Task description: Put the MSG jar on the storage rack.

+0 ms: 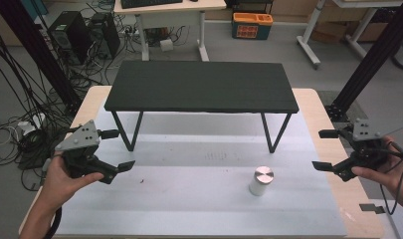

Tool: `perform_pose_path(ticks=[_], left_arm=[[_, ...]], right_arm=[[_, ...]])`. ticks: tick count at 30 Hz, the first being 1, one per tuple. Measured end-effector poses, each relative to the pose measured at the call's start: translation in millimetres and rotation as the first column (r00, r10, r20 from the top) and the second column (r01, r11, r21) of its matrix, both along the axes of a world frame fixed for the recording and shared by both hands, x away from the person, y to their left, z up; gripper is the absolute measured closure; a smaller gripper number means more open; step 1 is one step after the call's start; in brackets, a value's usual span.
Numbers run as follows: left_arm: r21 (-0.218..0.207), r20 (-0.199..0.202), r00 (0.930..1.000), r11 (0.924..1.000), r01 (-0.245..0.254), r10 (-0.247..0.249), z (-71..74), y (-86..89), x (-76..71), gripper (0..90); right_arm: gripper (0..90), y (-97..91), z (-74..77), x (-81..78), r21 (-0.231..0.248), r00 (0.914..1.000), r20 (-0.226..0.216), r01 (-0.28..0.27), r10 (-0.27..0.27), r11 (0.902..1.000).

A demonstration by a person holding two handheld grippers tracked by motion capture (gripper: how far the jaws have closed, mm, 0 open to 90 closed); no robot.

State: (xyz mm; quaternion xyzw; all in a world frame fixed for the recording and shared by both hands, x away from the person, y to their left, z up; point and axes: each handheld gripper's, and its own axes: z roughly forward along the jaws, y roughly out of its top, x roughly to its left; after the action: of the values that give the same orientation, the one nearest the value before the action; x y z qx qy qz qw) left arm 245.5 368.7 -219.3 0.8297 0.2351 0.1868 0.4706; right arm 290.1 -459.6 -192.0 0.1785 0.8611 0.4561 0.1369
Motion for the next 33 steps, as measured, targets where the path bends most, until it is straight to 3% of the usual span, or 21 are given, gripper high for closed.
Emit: perform_pose_path(ticks=[16,33], left_arm=[[0.005,0.009,1.0000,1.0000,0.003,-0.003,4.0,-2.0,-1.6,1.9],[-0.006,0.021,0.9997,0.9999,0.011,-0.011,6.4,-5.2,-10.5,2.0]], right_arm=[[4.0,3.0,-10.9,0.7,0.006,0.9998,-0.014,-0.014,0.014,0.9999],[3.4,30.2,-52.2,5.4,0.031,0.9941,-0.060,-0.089,0.091,0.9956]])
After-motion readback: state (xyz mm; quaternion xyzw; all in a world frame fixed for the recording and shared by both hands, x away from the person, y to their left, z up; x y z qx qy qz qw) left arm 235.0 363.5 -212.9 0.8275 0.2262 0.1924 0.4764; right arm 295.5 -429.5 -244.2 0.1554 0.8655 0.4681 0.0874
